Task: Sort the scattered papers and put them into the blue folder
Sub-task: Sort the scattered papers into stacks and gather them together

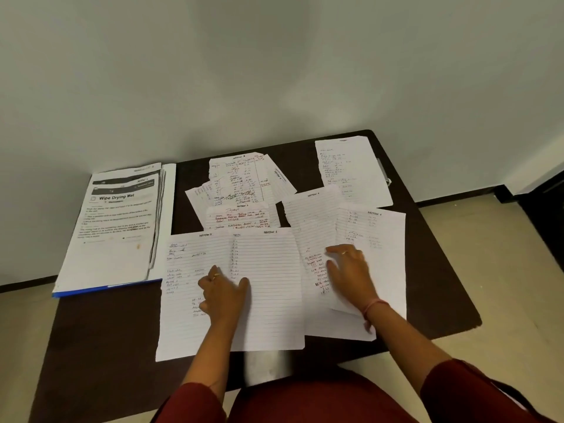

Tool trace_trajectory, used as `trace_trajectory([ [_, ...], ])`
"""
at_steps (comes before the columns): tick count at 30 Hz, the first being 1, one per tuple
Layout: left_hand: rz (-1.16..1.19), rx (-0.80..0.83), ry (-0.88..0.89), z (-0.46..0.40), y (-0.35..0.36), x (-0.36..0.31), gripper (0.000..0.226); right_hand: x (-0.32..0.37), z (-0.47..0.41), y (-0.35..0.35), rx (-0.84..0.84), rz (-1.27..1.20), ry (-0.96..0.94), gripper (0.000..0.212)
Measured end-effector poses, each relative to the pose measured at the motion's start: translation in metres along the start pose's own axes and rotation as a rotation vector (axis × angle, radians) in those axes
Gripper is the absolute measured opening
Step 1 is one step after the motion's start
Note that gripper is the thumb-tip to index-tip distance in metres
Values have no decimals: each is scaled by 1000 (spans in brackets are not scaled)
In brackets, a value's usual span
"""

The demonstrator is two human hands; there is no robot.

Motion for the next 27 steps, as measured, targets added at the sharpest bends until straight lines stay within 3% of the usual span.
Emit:
trace_trajectory([
  [4,24,70,32,-3,-6,3,68,51,13,32,114,33,-100,42],
  [9,246,181,51,-8,-9,11,65,67,19,58,320,131,35,71],
  [11,324,247,51,-4,-10,12,48,68,19,62,325,168,59,72],
  [14,277,347,134,4,-6,11,19,70,17,63,314,143,88,71],
  [20,356,255,194,5,-23,34,19,74,12,61,228,24,95,47],
  [24,483,166,117,-8,-57,73,16,83,15,60,128,-112,67,34],
  [27,627,185,38,-15,-77,102,11,91,16,68,123,-185,83,30],
])
Point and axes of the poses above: each hand's wrist, its own z-axis away from the middle knuckle, its own y-axis out of the palm, x = y × z, the point moved 4 cm from there along -z, towards the middle knuckle, and after that the axes turned 11 degrees about x, right-handed, at the moved point
